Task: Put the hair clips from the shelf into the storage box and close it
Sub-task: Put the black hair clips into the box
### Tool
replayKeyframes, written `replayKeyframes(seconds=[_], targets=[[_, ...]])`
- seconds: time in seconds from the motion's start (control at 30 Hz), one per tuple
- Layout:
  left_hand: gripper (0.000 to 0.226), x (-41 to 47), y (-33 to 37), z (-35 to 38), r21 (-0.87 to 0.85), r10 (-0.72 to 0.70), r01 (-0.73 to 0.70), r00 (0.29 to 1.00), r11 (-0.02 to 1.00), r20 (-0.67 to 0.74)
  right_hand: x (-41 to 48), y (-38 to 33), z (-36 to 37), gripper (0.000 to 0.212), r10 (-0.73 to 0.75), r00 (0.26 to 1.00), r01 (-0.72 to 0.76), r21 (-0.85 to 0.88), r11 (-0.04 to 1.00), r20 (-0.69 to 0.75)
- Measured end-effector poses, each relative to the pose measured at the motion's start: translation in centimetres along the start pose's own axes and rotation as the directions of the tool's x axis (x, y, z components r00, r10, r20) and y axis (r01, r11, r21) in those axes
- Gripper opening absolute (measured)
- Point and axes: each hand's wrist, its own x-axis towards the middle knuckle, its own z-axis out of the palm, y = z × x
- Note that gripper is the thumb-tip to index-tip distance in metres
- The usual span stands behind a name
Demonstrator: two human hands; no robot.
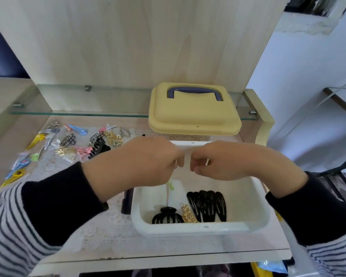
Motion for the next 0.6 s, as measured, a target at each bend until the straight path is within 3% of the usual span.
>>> replayKeyframes(seconds=[0.17,0.3,0.43,0.6], targets=[[0.026,-3.0,-2.4,-2.7,-0.232,-0.075,0.012,0.961,0.973,-0.266,-0.4,-2.3,-1.5,0.021,-0.011,0.966,0.038,0.101,0.994,-0.258],[0.027,-5.1,-5.5,-2.7,-0.409,-0.209,0.0,0.86,0.912,-0.466,0.4,-5.5,-2.5,0.016,0.003,0.858,0.125,0.214,0.969,-0.514],[0.021,-7.1,-8.5,-1.2,-0.471,-0.31,-0.006,0.746,0.882,-0.59,2.2,-9.7,-2.5,0.011,0.063,0.735,0.197,0.301,0.933,-0.675],[0.024,-9.5,-11.9,1.7,-0.533,-0.429,0.042,0.649,0.845,-0.628,4.8,-15.3,-1.3,0.011,0.11,0.613,0.285,0.348,0.893,-0.783]])
